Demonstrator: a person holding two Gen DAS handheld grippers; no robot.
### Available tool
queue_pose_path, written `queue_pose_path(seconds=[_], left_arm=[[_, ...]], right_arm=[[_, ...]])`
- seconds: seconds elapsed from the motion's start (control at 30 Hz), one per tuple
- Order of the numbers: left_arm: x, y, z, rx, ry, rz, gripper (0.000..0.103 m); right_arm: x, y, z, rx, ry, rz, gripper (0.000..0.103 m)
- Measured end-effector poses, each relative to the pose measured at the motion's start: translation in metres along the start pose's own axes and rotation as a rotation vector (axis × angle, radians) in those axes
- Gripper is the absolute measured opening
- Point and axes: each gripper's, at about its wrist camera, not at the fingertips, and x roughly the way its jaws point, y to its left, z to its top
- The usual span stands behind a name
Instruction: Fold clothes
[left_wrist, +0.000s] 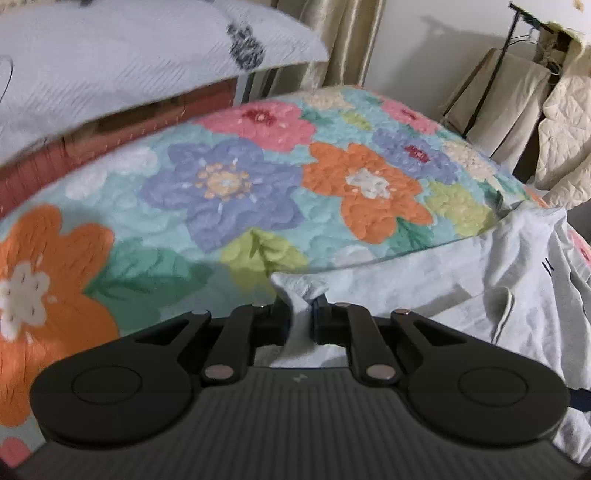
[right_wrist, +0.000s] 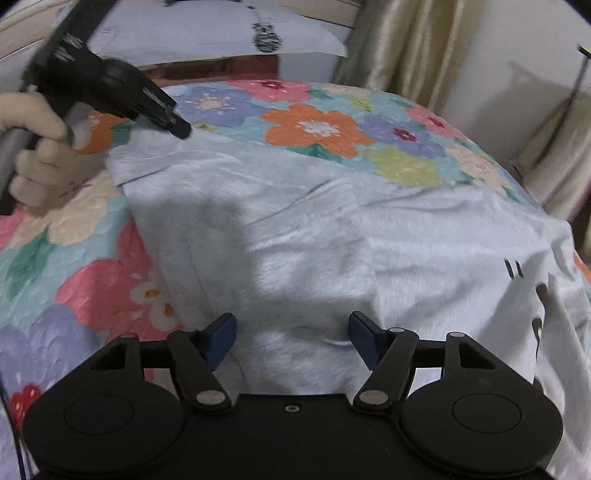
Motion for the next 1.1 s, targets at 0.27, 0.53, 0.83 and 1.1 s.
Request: queue_pose_path(seconds=[0.27, 0.53, 0.83, 1.1], left_arm=[[0.010, 0.007, -0.007, -0.047, 0.083, -0.020, 0.028], [0.008, 0.000, -0.011, -0.067, 0.053, -0.069, 0.005], [-0.055, 0.033, 0.022, -0.145, -0.223, -0.099, 0.006], [-0.053, 0.073, 0.025, -0.245, -0.200, -0.021, 0.006]], right_arm=[[0.002, 0.028, 0.007, 0.040, -0.073, 0.035, 0.070], [-0.016, -0.007, 0.005, 0.379, -0.169, 0.165, 0.012], [-0.056, 0.005, -0.002, 0.522, -0.273, 0.233, 0.011], [-0.089, 0.061, -0.003, 0.596, -0.355, 0.333, 0.008]])
